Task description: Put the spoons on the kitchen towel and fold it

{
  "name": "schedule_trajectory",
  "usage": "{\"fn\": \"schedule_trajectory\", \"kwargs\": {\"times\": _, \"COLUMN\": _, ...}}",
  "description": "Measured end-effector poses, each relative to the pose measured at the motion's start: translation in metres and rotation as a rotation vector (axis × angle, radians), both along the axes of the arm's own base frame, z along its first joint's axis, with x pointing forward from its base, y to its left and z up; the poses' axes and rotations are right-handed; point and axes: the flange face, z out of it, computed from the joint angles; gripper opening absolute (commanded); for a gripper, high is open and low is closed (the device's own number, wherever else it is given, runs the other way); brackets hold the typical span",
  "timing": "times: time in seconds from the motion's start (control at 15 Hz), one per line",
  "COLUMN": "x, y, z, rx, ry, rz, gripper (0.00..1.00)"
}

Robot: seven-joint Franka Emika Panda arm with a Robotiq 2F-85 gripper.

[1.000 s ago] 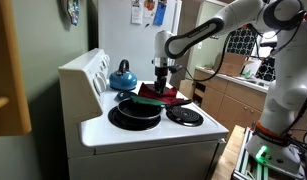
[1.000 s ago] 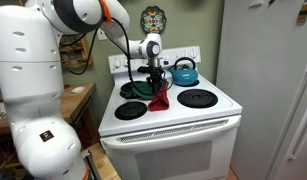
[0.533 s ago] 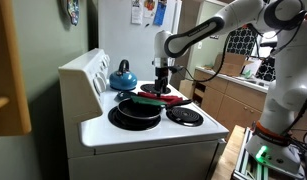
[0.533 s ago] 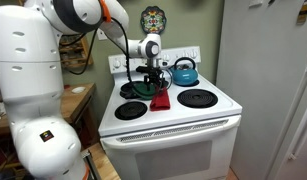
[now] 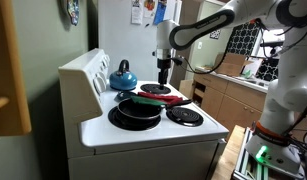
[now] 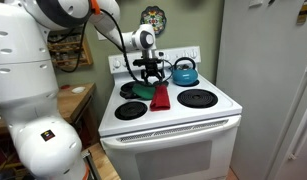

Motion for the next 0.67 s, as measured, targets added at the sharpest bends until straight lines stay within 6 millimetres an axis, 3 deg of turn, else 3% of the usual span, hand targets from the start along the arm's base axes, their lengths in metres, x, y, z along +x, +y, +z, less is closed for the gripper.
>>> {"fn": "schedule_trajectory", "kwargs": {"times": 0.33, "x": -0.018, "y": 0.004, "z": 0.044, "rx": -0.097, "ry": -0.046, "rz": 0.192, "gripper": 1.0}}
{"fn": "schedule_trajectory", "kwargs": {"times": 0.67, "x": -0.027, "y": 0.003, "z": 0.064, "rx": -0.104, "ry": -0.076, "rz": 0.249, "gripper": 1.0}}
